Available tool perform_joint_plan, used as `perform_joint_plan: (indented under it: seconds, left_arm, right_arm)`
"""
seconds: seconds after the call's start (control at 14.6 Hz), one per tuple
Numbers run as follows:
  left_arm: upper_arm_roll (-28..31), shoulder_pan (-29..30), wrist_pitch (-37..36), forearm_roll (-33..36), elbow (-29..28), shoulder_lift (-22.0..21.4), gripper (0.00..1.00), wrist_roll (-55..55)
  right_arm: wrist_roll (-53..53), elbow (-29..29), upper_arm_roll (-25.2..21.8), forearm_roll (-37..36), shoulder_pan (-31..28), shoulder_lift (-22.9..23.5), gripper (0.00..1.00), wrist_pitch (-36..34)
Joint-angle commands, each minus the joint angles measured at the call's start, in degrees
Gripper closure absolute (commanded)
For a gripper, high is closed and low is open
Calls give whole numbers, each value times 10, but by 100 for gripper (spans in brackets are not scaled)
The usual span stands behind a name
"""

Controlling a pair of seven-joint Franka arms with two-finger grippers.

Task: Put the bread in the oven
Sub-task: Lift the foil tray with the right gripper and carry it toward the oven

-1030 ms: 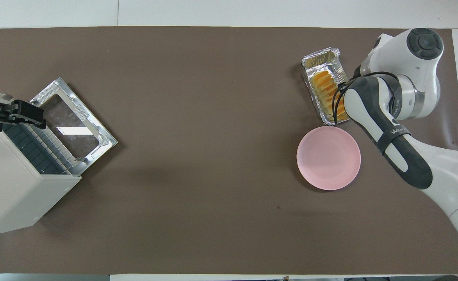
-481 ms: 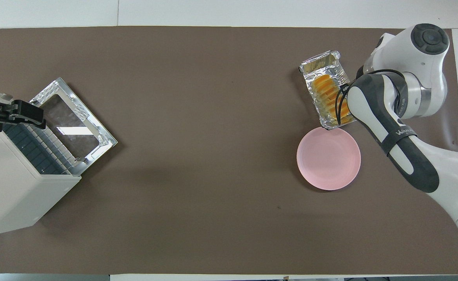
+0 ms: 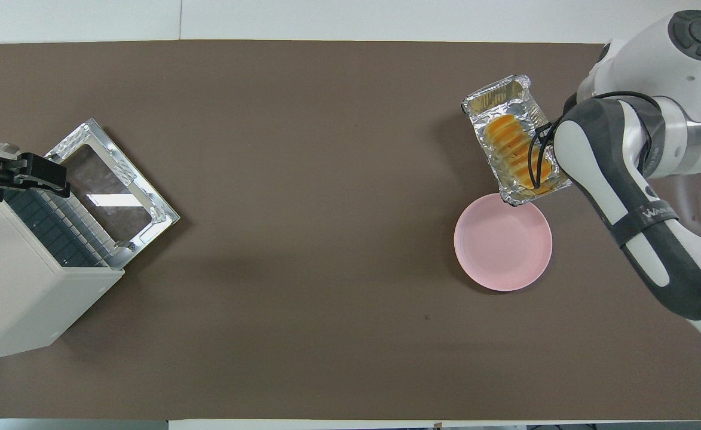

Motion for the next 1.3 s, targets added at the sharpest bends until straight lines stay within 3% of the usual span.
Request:
perform_joint_plan:
  seconds: [0.0,0.27,0.48,0.76,1.24]
  left_arm:
    - [2,-1,0,-7,-14,-15,0,1]
    - [2,-1,0,-7,-13,-15,0,2]
    - [2,-1,0,-7,-13,-15,0,1]
    - [2,0,0,-7,-14,-15,0,1]
    - [3,-1,0,-7,-13,-15,0,1]
  right_arm:
    - [102,40,3,27,48,3,100,-24]
    - [302,37,3,13,158,4,100,25]
    - [368,32,3,15,216,8,100,37]
    - [460,29,2,-12,293,62,100,110]
    - [474,-78,3,-12,347,76,100,252]
